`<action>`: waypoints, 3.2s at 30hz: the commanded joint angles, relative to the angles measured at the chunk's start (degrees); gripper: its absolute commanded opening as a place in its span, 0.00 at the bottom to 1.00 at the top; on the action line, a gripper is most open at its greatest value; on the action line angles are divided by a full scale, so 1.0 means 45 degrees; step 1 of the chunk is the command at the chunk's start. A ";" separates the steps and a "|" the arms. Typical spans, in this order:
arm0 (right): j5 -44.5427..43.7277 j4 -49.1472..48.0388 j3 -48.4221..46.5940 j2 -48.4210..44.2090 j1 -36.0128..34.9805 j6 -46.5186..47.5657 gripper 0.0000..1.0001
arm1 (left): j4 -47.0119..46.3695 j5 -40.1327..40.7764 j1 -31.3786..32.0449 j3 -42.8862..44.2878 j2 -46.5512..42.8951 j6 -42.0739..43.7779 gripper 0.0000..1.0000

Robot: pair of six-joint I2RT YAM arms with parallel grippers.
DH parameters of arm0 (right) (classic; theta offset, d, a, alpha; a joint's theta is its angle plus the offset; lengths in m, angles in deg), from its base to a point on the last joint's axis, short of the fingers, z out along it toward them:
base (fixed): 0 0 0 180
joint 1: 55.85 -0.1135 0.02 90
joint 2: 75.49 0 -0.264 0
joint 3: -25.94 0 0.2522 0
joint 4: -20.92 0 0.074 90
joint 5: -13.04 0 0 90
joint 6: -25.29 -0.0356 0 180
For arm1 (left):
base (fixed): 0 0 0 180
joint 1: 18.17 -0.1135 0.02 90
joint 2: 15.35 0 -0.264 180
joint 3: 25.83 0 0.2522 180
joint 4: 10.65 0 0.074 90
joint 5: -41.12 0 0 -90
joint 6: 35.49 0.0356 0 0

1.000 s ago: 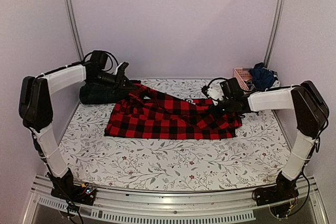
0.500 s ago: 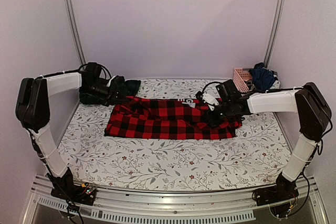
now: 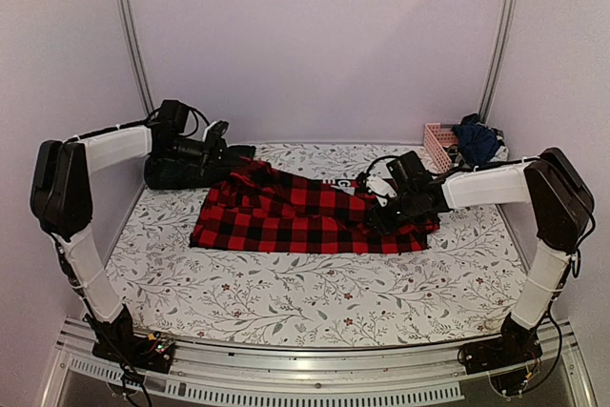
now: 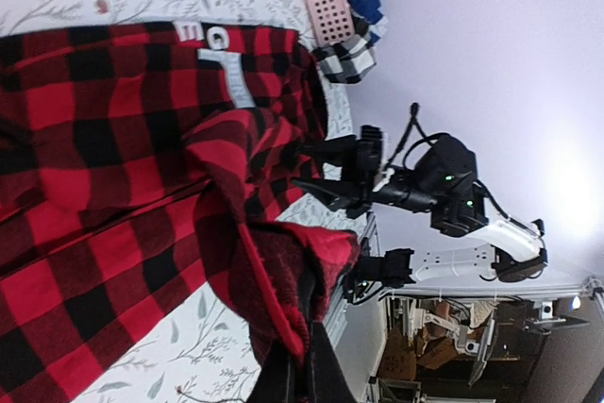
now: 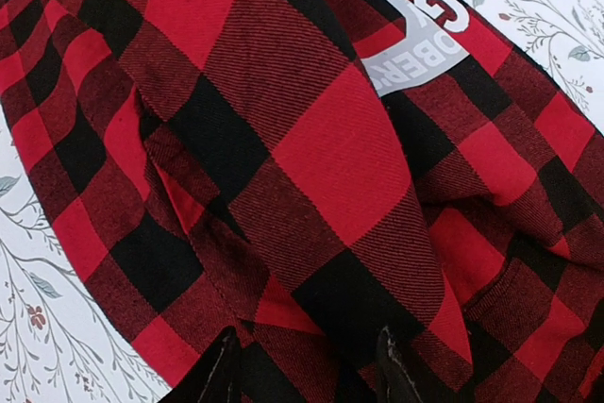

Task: Fold and stack the mixed laundry pile
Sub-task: Fold the rectangle-folded T-shirt at the center of the board, then adjust the rectangle-folded T-shirt at the center of the board, then rotate the rectangle-folded T-shirt at the center of the board.

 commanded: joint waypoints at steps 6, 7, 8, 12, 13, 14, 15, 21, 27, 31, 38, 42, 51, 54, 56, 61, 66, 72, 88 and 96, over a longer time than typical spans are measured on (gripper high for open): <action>-0.1493 -0.0229 0.0513 -0.0857 0.0727 -0.0610 0.60 | -0.3995 -0.2228 0.1454 0.1729 0.0004 -0.4123 0.00; -0.1497 -0.0202 0.0569 -0.0957 0.0832 -0.0622 0.61 | -0.4337 -0.2366 0.1461 0.1516 -0.0184 -0.4434 0.00; -0.1498 -0.0179 0.0614 -0.1088 0.0930 -0.0652 0.62 | -0.4543 -0.2484 0.1481 0.1307 -0.0368 -0.4634 0.00; -0.1459 -0.0199 0.0757 -0.1575 0.1123 -0.0716 0.67 | -0.4400 -0.2747 0.1291 0.0056 -0.1116 -0.4551 0.00; -0.1386 -0.0220 0.0777 -0.1722 0.1143 -0.0744 0.68 | -0.4343 -0.2712 0.1165 -0.0548 -0.1268 -0.4436 0.00; -0.1237 -0.0235 0.0794 -0.1789 0.1167 -0.0754 0.69 | -0.4132 -0.2654 0.1010 -0.0965 -0.1387 -0.4209 0.00; -0.1094 -0.0227 0.0799 -0.1864 0.1172 -0.0756 0.69 | -0.3646 -0.2503 0.0824 -0.1281 -0.1454 -0.3737 0.00; -0.0396 -0.0207 0.0728 -0.1855 0.1212 -0.0641 0.70 | 0.0558 -0.0699 -0.0280 -0.1221 -0.0824 0.0563 0.00; 0.0648 0.0069 0.0253 -0.1221 0.1202 -0.0666 0.69 | 0.3164 0.3243 -0.0508 0.0271 0.0749 0.2649 0.04; 0.0978 0.0237 -0.0064 -0.0642 0.1222 -0.0761 0.66 | 0.3469 0.5800 -0.0448 0.0975 0.1009 0.2713 0.36; 0.0184 0.0549 -0.0331 -0.0256 0.1202 -0.1027 0.65 | 0.0315 0.8811 -0.0209 -0.1363 -0.1950 0.2249 0.87; 0.0310 0.0597 -0.0470 -0.0186 0.1230 -0.0858 0.65 | -0.1672 0.8562 0.0086 -0.2959 -0.3096 0.2285 0.99; 0.0259 0.1147 -0.1213 0.0923 0.1284 -0.0430 0.62 | -0.1462 1.0439 0.2285 -0.1823 -0.0752 0.3670 1.00; 0.0277 0.1252 -0.1266 0.1232 0.1426 -0.0441 0.58 | -0.1604 1.0869 0.2584 -0.1506 -0.0105 0.3899 0.98; 0.0211 0.1273 -0.1306 0.1426 0.1536 -0.0492 0.54 | -0.1885 1.1115 0.2797 -0.1445 0.0231 0.4156 0.96; 0.0112 0.1439 -0.1515 0.1841 0.1784 -0.0656 0.41 | -0.1958 1.0862 0.2971 -0.0685 0.1406 0.4491 0.79; 0.0077 0.1453 -0.1553 0.1847 0.1993 -0.0693 0.24 | -0.1722 1.0008 0.3008 0.0555 0.2616 0.4895 0.35; -0.0110 0.1454 -0.1565 0.1772 0.2530 -0.0822 0.21 | -0.1197 0.9422 0.2998 0.2473 0.4031 0.5042 0.18; 0.1885 0.0659 -0.0794 -0.1090 0.2381 -0.2163 0.51 | -0.4155 1.1162 0.2791 -0.1901 -0.0788 0.3618 1.00; 0.3114 0.0299 -0.1183 -0.0010 0.1540 -0.3008 0.50 | -0.2983 1.1460 0.2512 -0.2637 0.0061 0.3102 1.00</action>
